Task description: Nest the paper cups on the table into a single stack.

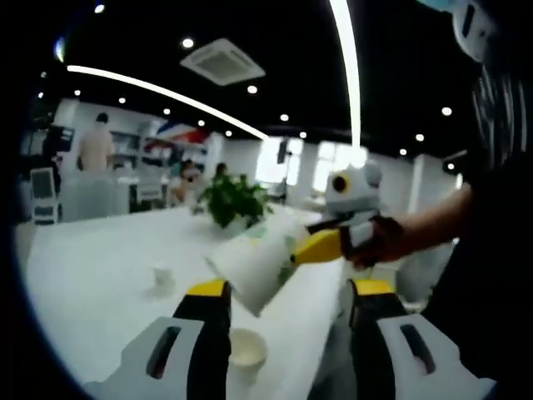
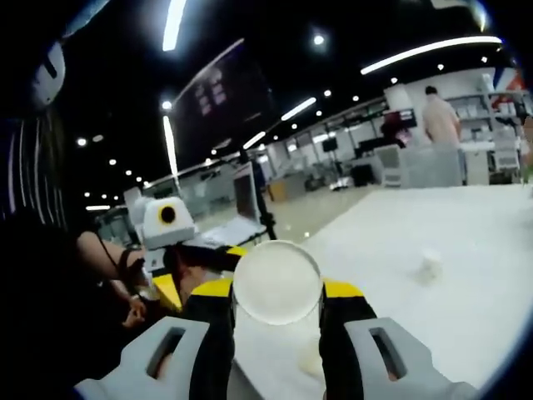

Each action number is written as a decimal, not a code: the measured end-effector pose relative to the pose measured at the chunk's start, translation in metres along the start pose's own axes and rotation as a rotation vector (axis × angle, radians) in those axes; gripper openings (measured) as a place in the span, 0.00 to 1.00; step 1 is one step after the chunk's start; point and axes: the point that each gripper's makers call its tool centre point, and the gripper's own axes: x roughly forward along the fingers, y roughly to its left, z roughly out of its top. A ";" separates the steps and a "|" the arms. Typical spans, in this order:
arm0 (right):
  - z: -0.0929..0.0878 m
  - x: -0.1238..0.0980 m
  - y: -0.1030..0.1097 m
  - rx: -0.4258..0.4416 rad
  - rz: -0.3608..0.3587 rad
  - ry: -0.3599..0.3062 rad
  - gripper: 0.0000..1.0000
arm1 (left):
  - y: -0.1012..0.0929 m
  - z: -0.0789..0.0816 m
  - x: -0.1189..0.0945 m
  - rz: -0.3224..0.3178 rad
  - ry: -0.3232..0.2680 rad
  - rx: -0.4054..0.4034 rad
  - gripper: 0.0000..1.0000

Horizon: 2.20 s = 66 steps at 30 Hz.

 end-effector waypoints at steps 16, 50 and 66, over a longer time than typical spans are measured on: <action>0.002 -0.004 0.004 0.031 0.037 -0.033 0.35 | 0.001 0.022 -0.002 -0.064 -0.078 -0.112 0.38; 0.000 -0.005 0.020 0.016 0.124 -0.047 0.36 | -0.013 0.044 -0.008 -0.261 -0.004 -0.133 0.00; 0.006 -0.006 0.011 0.005 0.076 -0.081 0.40 | -0.010 0.050 -0.001 -0.270 0.051 -0.033 0.00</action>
